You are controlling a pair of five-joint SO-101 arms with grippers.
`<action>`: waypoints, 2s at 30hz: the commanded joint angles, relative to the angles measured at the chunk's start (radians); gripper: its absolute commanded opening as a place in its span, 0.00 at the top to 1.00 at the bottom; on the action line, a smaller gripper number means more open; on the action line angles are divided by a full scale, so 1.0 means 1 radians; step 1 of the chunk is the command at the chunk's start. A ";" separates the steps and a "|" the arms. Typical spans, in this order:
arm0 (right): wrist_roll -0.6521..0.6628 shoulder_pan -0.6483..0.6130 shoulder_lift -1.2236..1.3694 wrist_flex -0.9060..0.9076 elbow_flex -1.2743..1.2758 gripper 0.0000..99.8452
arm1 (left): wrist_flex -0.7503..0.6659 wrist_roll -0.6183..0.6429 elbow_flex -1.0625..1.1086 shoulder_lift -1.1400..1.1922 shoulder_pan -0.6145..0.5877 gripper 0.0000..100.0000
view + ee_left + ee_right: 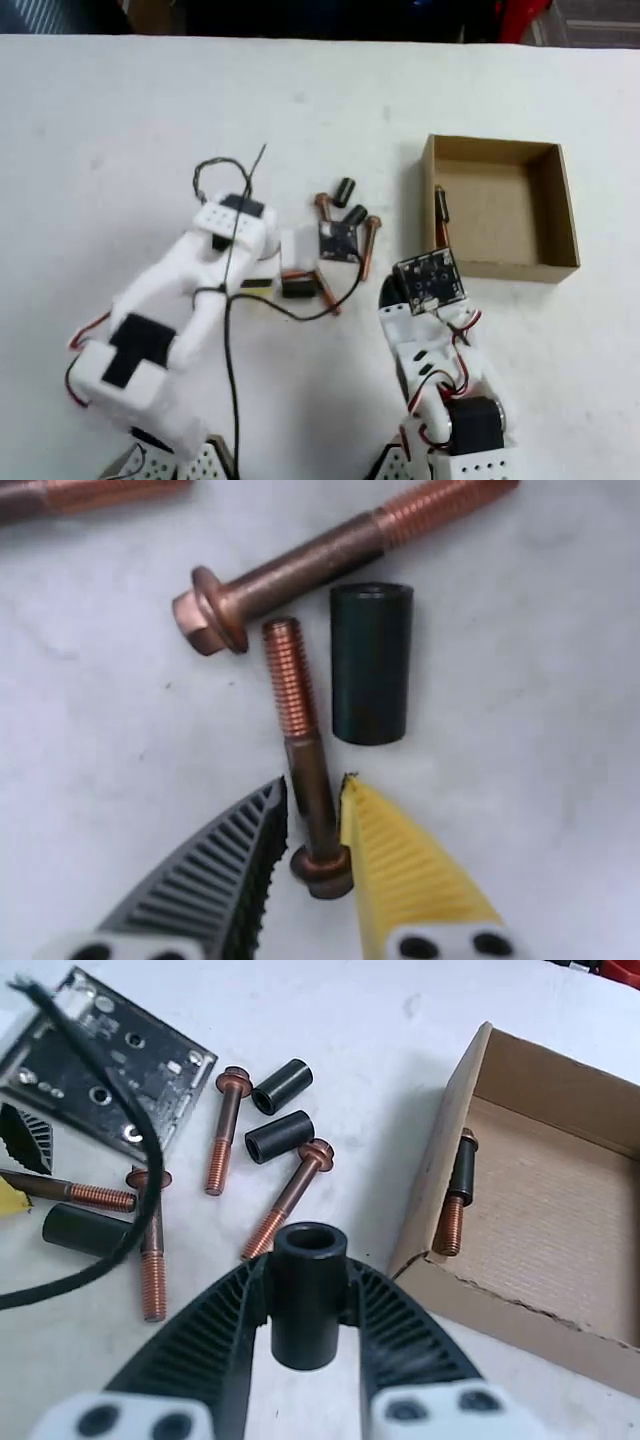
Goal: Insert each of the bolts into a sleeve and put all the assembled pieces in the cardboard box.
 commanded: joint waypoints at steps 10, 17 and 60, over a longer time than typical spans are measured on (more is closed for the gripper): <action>0.002 0.004 -0.012 0.002 -0.014 0.98 | 0.169 -0.011 -0.256 0.216 -0.093 0.88; 0.002 0.004 -0.012 0.002 -0.014 0.98 | 0.216 -0.012 -0.258 0.214 -0.096 0.88; 0.002 0.005 -0.012 0.002 -0.009 0.98 | 0.258 -0.499 -0.430 0.225 -0.269 0.98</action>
